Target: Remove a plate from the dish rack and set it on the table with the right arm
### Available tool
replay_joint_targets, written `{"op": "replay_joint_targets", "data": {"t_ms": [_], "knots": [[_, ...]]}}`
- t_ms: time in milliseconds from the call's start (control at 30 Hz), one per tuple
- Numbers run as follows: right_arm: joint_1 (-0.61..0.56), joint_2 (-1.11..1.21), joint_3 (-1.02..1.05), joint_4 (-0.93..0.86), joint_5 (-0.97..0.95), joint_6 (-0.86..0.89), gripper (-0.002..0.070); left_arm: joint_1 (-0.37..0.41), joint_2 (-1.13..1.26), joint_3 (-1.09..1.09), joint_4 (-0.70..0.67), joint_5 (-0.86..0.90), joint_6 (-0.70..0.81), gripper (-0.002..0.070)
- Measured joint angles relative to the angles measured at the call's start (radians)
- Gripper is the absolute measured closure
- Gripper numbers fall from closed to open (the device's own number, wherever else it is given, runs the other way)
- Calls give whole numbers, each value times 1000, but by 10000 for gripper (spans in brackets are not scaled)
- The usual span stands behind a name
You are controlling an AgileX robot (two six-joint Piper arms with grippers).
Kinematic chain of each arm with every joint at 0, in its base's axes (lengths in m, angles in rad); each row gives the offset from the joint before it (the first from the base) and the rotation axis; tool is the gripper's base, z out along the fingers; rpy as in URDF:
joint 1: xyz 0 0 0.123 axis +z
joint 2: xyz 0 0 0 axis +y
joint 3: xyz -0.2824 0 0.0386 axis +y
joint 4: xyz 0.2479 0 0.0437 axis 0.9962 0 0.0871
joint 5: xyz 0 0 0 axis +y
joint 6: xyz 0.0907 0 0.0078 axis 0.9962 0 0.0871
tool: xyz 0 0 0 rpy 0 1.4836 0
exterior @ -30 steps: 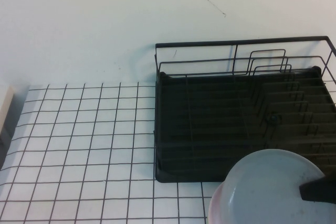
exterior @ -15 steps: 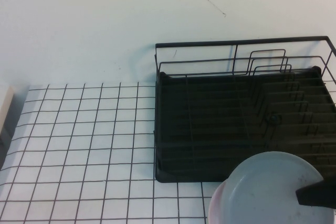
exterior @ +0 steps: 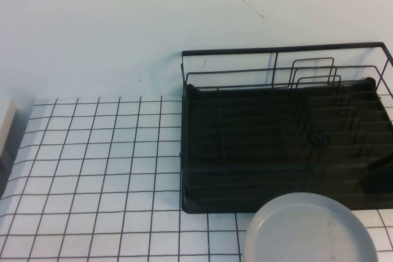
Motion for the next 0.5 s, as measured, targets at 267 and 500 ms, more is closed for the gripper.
{"op": "replay_joint_targets", "data": {"t_ms": [267, 500], "knots": [[0, -20, -195, -60, 16, 224, 448, 0, 0, 0, 0, 0, 0, 678], [-2, -198, -205, -14, 31, 183, 660, 0, 0, 0, 0, 0, 0, 678]]}}
